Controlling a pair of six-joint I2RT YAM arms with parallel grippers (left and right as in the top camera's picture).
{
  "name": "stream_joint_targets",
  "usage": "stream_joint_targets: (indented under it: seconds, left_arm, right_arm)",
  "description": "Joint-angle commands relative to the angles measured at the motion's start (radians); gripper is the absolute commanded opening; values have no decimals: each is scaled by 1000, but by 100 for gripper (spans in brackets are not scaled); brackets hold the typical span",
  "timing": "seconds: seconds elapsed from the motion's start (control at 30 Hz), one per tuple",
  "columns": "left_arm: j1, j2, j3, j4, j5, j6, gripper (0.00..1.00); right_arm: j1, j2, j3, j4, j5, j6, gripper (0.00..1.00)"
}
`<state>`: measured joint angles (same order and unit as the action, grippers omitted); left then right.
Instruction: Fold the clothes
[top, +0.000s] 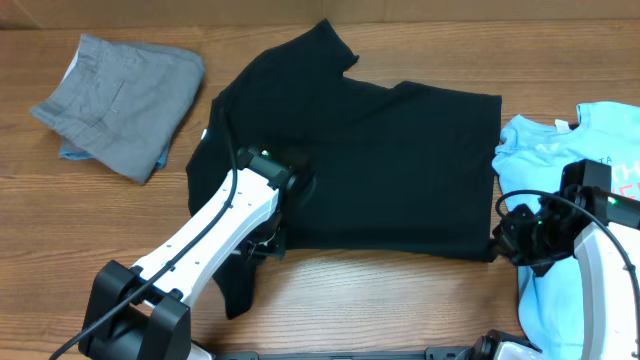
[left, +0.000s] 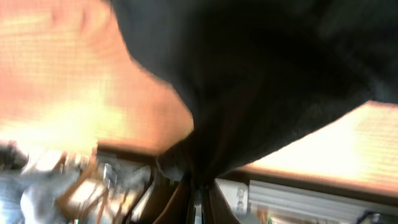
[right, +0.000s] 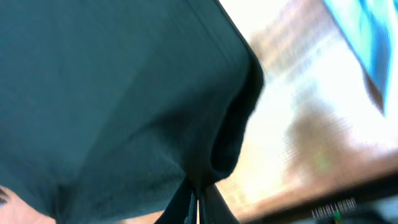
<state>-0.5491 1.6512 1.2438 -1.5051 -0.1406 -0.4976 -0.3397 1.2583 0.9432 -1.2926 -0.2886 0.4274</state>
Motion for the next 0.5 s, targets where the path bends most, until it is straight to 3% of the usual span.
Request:
stream_joint_targets:
  seconds: [0.0, 0.3, 0.47]
  left_arm:
    - [6, -17, 21, 71, -54, 85, 4]
    - [6, -17, 21, 288, -155, 218, 5]
    - [7, -17, 21, 329, -213, 252, 5]
  right_arm:
    - [-3, -11, 27, 48, -4, 34, 4]
    - [-3, 41, 27, 183, -39, 128, 4]
    - [-3, 84, 27, 218, -53, 151, 4]
